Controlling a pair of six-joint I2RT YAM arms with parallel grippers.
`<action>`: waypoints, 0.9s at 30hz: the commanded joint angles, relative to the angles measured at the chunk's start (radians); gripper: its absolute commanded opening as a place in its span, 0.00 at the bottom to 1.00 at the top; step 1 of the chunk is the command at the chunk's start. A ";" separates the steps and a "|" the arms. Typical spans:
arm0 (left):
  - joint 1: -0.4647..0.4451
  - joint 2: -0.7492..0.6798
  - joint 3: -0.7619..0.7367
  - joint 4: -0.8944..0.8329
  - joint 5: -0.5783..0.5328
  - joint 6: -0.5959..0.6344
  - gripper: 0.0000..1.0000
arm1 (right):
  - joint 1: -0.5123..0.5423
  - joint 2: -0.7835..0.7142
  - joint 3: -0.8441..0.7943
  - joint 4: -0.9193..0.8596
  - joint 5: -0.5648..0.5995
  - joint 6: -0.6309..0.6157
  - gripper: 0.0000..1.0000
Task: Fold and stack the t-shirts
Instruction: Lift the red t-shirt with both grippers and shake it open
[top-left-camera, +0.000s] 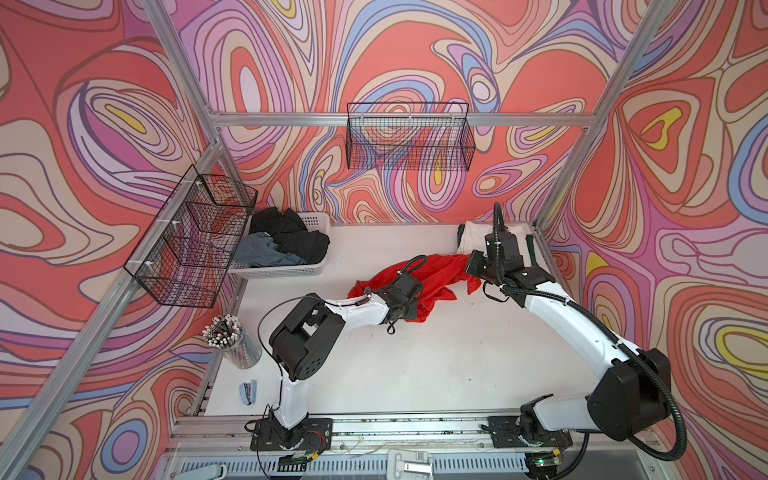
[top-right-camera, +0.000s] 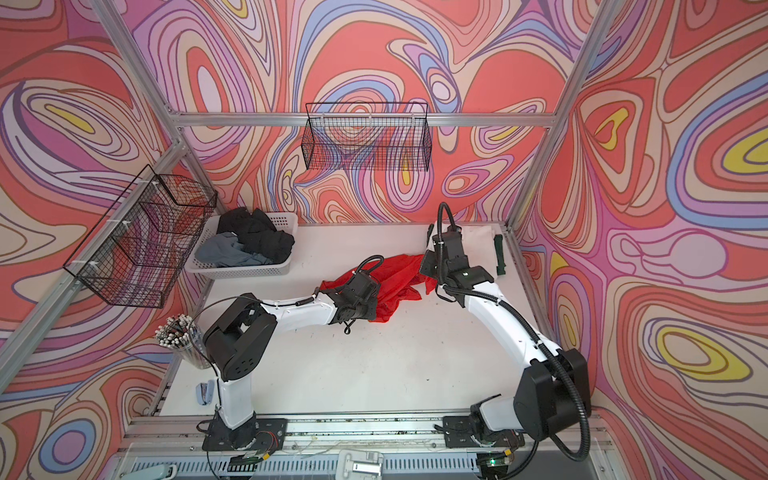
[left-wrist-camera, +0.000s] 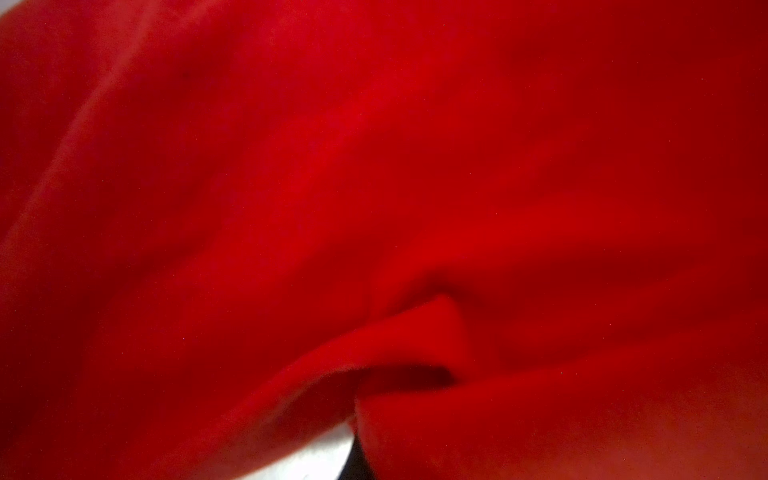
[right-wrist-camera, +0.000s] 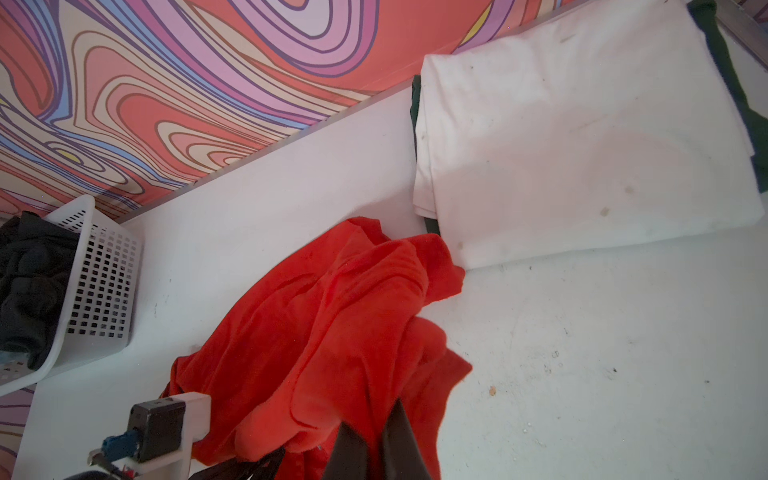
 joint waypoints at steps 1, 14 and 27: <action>0.021 -0.092 -0.008 -0.060 -0.071 0.014 0.00 | -0.009 -0.037 -0.006 0.019 -0.003 0.013 0.00; 0.091 -0.325 -0.035 -0.119 -0.206 0.110 0.00 | -0.009 0.037 0.007 0.094 -0.104 0.024 0.00; 0.183 -0.243 0.280 -0.167 -0.236 0.309 0.00 | -0.014 0.314 0.340 0.114 -0.052 -0.080 0.00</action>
